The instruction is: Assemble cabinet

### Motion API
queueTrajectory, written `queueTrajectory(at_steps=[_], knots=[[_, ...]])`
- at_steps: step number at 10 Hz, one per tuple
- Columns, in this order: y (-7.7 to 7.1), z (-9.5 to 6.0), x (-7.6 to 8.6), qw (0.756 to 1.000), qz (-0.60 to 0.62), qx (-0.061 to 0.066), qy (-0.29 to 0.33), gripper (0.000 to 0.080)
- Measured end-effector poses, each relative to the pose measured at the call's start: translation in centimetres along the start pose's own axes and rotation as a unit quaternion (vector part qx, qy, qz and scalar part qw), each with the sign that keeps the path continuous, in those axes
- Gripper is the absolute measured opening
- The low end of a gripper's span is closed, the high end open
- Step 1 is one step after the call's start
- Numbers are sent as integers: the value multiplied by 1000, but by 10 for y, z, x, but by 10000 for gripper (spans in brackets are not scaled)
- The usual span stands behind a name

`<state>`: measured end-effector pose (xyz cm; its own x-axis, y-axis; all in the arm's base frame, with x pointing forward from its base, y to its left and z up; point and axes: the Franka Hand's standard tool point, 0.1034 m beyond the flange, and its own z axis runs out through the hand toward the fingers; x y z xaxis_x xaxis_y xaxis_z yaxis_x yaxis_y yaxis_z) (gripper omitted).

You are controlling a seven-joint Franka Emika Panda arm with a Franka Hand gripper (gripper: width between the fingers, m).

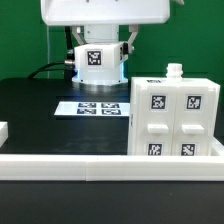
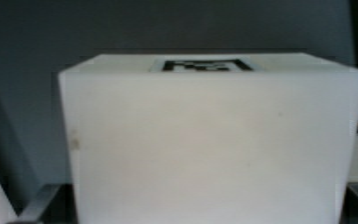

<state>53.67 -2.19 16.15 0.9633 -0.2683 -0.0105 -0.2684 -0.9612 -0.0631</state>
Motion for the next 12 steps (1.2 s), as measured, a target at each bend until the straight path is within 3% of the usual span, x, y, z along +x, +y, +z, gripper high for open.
queueTrajectory(at_steps=[4,7,8,12], knots=[[-54,-12,16,1000,27,7,11,564],[-93,-13,31,999,45,10,18,564],[-101,-11,36,999,47,10,20,564],[-102,-8,35,999,45,8,18,564]])
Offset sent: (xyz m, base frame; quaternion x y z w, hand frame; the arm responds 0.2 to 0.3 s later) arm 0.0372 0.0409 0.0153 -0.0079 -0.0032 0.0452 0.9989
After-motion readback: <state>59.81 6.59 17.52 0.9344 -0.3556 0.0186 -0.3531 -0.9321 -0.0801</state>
